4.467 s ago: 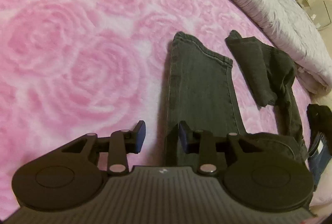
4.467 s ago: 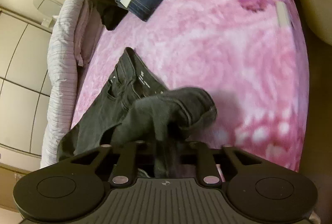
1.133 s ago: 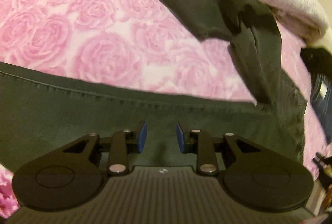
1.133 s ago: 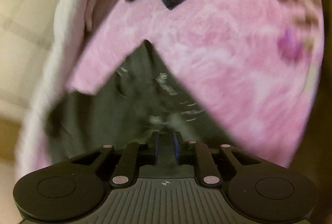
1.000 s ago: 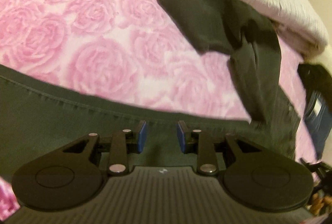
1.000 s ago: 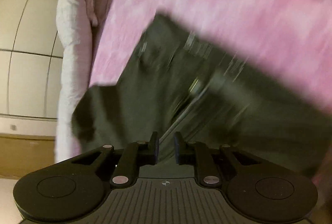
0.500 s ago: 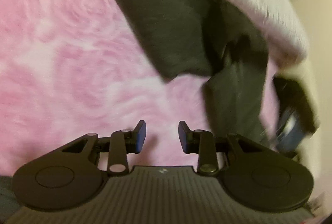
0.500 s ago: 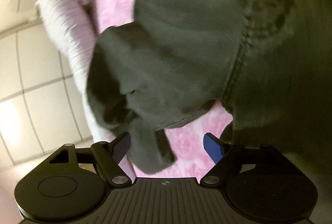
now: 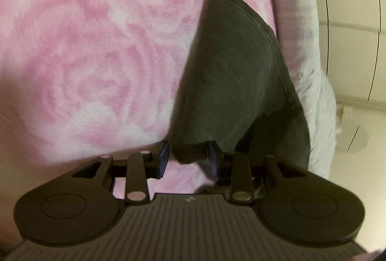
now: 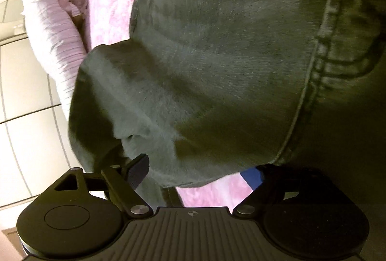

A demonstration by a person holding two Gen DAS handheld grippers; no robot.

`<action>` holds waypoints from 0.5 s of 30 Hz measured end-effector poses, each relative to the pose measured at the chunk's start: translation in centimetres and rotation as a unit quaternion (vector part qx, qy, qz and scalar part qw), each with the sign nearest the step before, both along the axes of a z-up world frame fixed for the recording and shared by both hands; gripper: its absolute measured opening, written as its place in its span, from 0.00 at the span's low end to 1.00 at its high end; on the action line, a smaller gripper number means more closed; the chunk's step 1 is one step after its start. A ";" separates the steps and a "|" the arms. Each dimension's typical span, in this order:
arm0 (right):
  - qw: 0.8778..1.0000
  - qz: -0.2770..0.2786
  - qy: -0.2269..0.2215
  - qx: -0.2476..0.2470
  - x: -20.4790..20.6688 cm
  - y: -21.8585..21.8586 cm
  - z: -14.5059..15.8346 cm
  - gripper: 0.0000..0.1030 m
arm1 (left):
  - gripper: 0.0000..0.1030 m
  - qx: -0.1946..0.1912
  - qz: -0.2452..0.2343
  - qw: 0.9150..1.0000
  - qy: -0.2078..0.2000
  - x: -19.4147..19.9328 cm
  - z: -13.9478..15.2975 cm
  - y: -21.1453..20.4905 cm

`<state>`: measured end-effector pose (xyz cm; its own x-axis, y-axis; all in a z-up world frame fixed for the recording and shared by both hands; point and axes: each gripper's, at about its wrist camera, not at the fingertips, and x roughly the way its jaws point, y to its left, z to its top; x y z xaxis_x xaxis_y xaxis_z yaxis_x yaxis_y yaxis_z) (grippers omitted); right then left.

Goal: Fold clothes

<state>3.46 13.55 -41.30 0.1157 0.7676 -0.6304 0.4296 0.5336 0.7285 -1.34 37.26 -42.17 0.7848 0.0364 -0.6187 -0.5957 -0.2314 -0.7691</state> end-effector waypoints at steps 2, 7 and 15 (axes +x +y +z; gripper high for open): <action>1.000 -0.003 0.002 -0.011 0.1 0.3 0.2 0.85 | 0.28 0.000 0.006 1.000 0.003 0.6 -0.1 0.1; 0.999 0.006 -0.019 -0.039 0.4 0.0 1.6 0.23 | 0.07 0.123 -0.043 0.991 0.020 1.5 3.5 1.5; 0.984 0.141 -0.102 -0.044 0.5 0.1 5.7 0.08 | 0.05 0.419 -0.079 0.905 0.007 -1.9 19.9 6.6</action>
